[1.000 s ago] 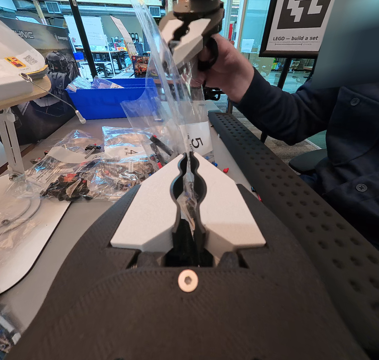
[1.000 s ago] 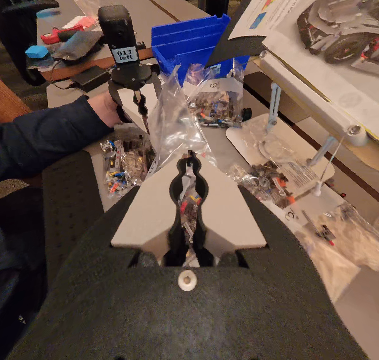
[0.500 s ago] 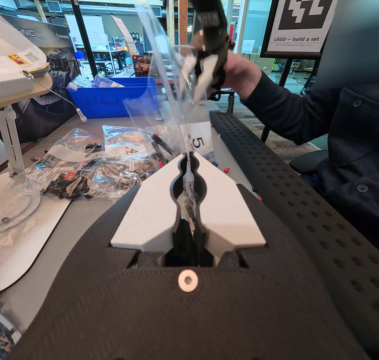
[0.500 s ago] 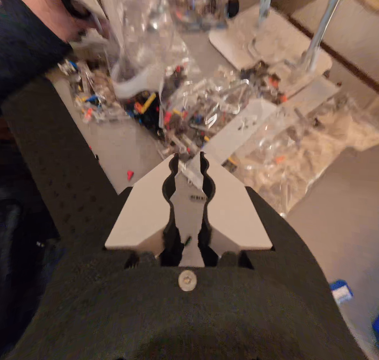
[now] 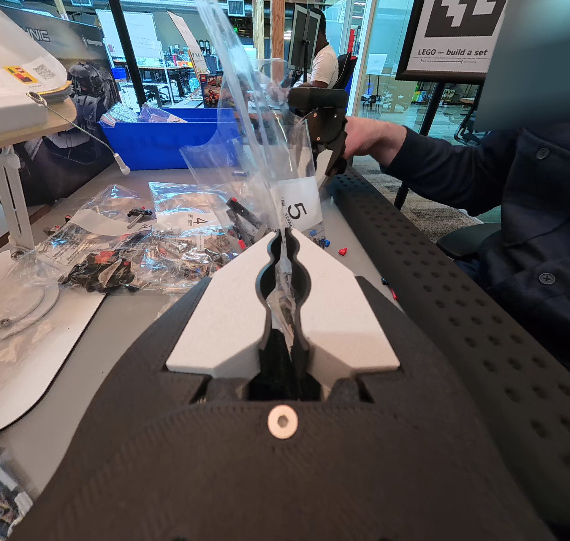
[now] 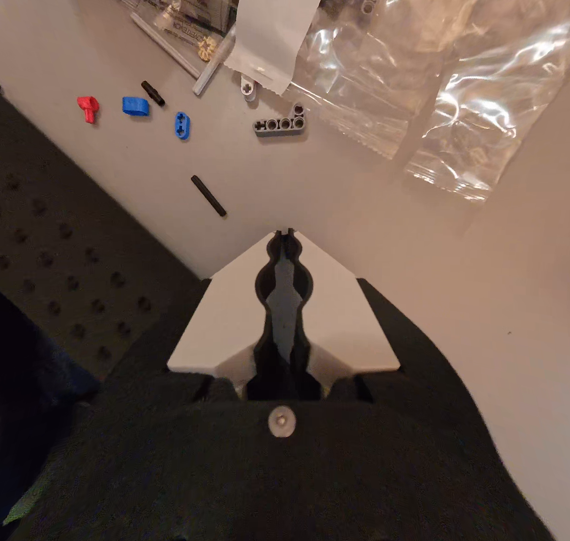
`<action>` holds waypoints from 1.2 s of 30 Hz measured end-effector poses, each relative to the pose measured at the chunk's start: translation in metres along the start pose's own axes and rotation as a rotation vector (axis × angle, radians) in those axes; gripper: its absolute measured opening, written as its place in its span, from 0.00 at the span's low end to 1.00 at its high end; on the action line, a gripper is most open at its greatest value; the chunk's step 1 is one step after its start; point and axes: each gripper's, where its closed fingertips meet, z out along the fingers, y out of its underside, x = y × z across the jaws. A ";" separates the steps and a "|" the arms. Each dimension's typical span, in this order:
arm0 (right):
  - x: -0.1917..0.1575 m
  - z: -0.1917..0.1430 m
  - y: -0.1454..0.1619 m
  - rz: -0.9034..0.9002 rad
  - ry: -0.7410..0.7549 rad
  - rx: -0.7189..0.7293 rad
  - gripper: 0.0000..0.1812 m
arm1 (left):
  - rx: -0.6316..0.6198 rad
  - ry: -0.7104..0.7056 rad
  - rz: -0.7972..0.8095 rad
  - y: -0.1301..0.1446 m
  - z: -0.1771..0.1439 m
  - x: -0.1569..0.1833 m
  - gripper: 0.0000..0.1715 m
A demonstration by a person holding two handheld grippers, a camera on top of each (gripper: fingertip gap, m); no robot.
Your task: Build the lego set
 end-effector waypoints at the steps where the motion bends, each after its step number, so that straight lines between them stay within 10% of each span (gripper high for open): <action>1: -0.001 0.000 0.001 -0.002 -0.002 -0.004 0.01 | 0.000 0.000 -0.001 0.000 0.000 0.000 0.01; 5: -0.002 -0.007 -0.013 -0.004 -0.015 0.049 0.01 | -0.001 0.001 0.002 0.000 0.000 0.000 0.01; 15: -0.046 -0.076 -0.190 -0.200 -0.101 0.543 0.00 | 0.002 0.007 0.007 -0.002 0.001 0.002 0.01; 20: -0.068 -0.064 -0.244 -0.242 -0.214 0.565 0.01 | 0.006 0.011 0.006 -0.002 0.002 0.002 0.01; 30: -0.082 -0.055 -0.250 -0.246 -0.324 0.571 0.09 | -0.002 0.016 0.003 0.000 0.004 0.002 0.01; 36: -0.056 -0.054 -0.179 -0.247 -0.208 0.412 0.08 | -0.006 0.009 0.003 0.000 0.003 0.001 0.01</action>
